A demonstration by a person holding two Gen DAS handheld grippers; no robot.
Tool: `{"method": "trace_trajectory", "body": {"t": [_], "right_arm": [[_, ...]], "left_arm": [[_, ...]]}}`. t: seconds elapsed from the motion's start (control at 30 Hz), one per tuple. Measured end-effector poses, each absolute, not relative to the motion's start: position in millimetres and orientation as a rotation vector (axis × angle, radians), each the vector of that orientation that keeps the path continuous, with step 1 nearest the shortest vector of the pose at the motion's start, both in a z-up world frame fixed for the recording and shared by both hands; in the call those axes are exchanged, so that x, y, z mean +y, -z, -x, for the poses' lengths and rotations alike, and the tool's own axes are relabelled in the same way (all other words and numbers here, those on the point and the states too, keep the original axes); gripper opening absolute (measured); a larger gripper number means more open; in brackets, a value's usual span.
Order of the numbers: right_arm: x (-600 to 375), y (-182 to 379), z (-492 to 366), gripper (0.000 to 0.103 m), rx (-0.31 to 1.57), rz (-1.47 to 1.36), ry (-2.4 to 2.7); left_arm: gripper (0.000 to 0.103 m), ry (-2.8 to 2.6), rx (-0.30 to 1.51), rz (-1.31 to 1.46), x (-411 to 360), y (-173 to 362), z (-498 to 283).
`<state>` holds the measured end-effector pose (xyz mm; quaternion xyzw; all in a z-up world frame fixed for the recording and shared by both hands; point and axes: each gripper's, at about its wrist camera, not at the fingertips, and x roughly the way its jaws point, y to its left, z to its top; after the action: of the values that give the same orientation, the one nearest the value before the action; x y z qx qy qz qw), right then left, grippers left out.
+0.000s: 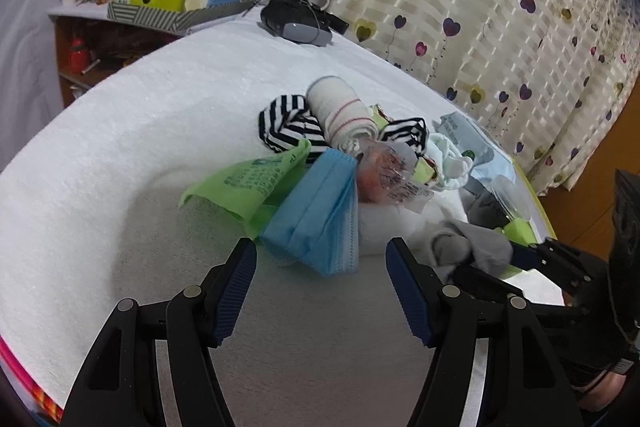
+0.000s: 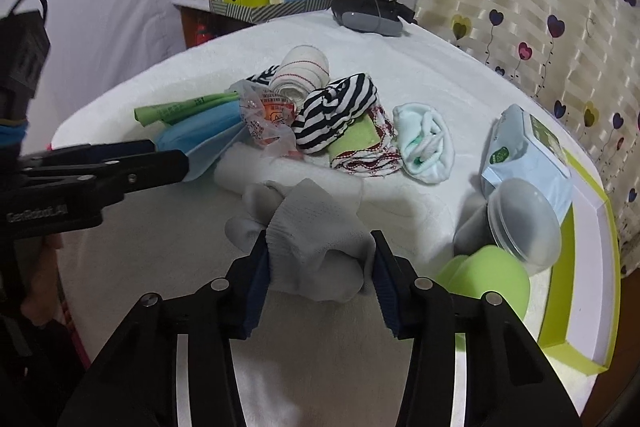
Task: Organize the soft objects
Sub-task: 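Close the right tool on the grey sock bundle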
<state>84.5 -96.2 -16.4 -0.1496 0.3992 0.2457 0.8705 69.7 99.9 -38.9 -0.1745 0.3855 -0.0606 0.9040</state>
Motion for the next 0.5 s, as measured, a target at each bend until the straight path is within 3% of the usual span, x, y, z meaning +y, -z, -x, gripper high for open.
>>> {"method": "trace_trajectory", "body": {"t": [0.27,0.3,0.37,0.5], "right_arm": [[-99,7,-82,0.048,0.804,0.280,-0.539],[-101,6,-82,0.048,0.802,0.277,-0.540],[-102,6,-83,0.048,0.802,0.268,-0.541],[-106,5,-82,0.048,0.797,0.256,-0.542]], "left_arm": [[0.067,0.147,0.781,0.329,94,36,-80],[0.064,0.154,0.781,0.331,94,36,-81],[0.048,0.160,0.791,0.325,92,36,-84],[0.039,0.158,0.774,0.310,89,33,-84]]}}
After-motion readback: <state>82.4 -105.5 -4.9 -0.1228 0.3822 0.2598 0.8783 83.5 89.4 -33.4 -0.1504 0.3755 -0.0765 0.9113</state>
